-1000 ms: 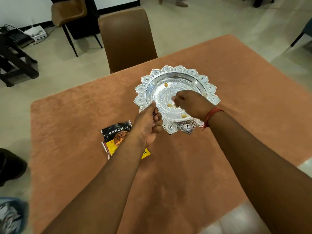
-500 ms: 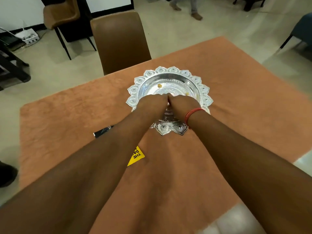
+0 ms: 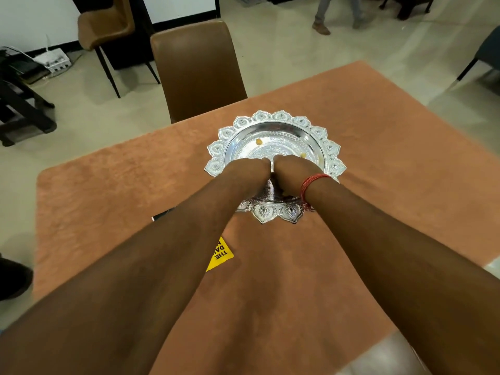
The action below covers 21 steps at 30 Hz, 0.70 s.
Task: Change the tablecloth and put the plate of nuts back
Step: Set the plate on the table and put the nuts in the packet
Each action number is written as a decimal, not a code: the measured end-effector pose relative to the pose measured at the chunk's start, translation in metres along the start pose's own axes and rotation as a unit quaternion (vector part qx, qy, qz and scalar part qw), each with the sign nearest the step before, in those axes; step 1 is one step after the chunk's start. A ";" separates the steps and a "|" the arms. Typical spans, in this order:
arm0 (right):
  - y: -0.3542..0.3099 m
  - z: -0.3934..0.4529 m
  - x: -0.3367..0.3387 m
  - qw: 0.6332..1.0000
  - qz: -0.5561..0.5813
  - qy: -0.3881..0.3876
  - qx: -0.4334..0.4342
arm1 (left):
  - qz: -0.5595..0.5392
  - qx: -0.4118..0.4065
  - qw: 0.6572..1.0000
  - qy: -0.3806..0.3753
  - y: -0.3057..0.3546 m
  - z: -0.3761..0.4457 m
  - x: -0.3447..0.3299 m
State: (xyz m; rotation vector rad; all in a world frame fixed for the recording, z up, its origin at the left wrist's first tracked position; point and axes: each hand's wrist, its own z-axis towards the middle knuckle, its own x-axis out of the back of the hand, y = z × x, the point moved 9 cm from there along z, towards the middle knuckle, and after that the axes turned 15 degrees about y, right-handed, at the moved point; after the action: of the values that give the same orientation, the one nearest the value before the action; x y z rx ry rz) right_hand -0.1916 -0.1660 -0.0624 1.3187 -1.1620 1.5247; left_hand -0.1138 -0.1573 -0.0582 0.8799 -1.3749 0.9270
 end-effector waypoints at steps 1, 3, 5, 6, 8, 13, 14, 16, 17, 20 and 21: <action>-0.001 0.000 0.000 1.000 -0.002 0.000 0.004 | -0.002 -0.002 1.000 -0.003 0.000 0.000 0.000; 0.000 0.000 0.000 1.000 -0.002 0.002 0.007 | -0.003 -0.002 1.000 -0.008 0.000 0.000 0.000; 0.001 -0.001 0.000 1.000 0.007 0.003 0.004 | -0.005 -0.003 1.000 -0.010 0.000 0.000 0.001; 0.001 -0.001 -0.001 1.000 0.012 0.003 0.002 | -0.005 -0.004 1.000 -0.009 0.000 -0.001 0.001; 0.003 -0.001 -0.001 1.000 0.029 0.007 -0.005 | -0.003 -0.008 1.000 -0.005 0.000 -0.001 0.002; 0.022 -0.002 0.023 0.974 0.196 0.070 -0.090 | -0.026 0.021 0.999 0.015 -0.003 -0.001 0.004; 0.025 -0.006 0.027 0.958 0.252 0.076 -0.118 | -0.065 0.044 0.996 0.035 -0.006 0.001 0.008; 0.027 -0.019 0.025 0.880 0.430 0.056 -0.193 | -0.196 0.114 0.971 0.074 -0.012 0.002 0.018; 0.025 -0.026 0.020 0.802 0.546 0.035 -0.241 | -0.287 0.159 0.941 0.089 -0.014 0.001 0.022; 0.010 -0.042 0.016 0.496 0.806 -0.031 -0.321 | -0.613 0.350 0.702 0.094 -0.020 -0.016 0.012; 0.004 -0.044 0.018 0.411 0.852 -0.046 -0.323 | -0.685 0.392 0.608 0.082 -0.017 -0.023 0.006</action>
State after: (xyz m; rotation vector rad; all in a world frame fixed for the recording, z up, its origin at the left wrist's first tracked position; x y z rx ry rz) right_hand -0.2100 -0.1249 -0.0470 -1.0044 -3.0578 1.4968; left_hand -0.0892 -0.1433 -0.0522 1.9889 0.2478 0.2382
